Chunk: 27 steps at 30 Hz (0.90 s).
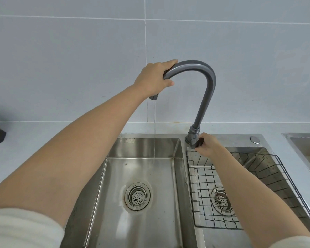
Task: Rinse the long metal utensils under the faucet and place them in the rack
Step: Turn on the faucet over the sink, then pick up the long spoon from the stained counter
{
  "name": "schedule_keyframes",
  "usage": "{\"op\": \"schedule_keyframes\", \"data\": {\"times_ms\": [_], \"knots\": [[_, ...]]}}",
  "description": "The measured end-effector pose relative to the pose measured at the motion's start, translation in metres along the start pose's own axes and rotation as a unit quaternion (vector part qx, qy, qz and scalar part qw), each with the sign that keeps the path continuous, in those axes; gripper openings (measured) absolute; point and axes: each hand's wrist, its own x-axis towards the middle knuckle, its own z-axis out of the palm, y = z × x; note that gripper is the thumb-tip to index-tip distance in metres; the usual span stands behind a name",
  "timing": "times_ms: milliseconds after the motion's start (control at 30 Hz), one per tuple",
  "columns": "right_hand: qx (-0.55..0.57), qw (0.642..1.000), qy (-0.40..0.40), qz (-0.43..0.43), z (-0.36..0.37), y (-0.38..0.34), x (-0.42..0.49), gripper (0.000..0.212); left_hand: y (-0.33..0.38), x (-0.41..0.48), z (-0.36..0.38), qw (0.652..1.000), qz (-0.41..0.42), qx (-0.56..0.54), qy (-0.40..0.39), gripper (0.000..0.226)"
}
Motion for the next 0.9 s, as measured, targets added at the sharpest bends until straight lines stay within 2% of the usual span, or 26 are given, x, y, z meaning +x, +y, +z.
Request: {"op": "schedule_keyframes", "data": {"times_ms": [133, 200, 267, 333, 400, 500, 600, 700, 900], "knots": [[-0.03, 0.999, 0.009, -0.01, 0.002, 0.001, -0.003, 0.025, 0.001, 0.0, -0.001, 0.999, 0.013, 0.029, 0.0, 0.06], [-0.138, 0.989, 0.042, -0.041, 0.004, 0.001, -0.006, 0.028, 0.002, -0.001, 0.0, 0.998, 0.018, 0.054, -0.001, 0.061], [-0.273, 0.955, 0.082, -0.085, 0.007, 0.002, -0.012, 0.029, 0.002, -0.004, 0.001, 0.997, 0.023, 0.074, -0.007, 0.064], [-0.35, 0.924, 0.088, -0.13, 0.012, 0.005, -0.016, 0.029, -0.001, -0.009, 0.002, 0.997, 0.032, 0.072, -0.011, 0.069], [-0.44, 0.871, 0.092, -0.197, 0.014, 0.009, -0.02, 0.043, -0.01, -0.022, 0.005, 0.998, 0.034, 0.043, -0.004, 0.074], [-0.598, 0.728, 0.094, -0.322, 0.018, 0.021, -0.027, 0.048, -0.037, -0.051, 0.017, 0.996, 0.018, 0.087, -0.006, 0.074], [-0.655, 0.675, 0.077, -0.33, 0.034, 0.034, -0.042, 0.067, -0.072, -0.091, 0.031, 0.983, -0.03, 0.174, -0.041, 0.071], [-0.718, 0.598, 0.069, -0.35, 0.059, 0.052, -0.057, 0.07, -0.106, -0.132, 0.038, 0.968, -0.074, 0.23, -0.065, 0.069], [-0.764, 0.527, 0.006, -0.373, 0.115, 0.094, -0.081, 0.075, -0.167, -0.203, 0.023, 0.951, -0.155, 0.259, -0.071, 0.068]]}}
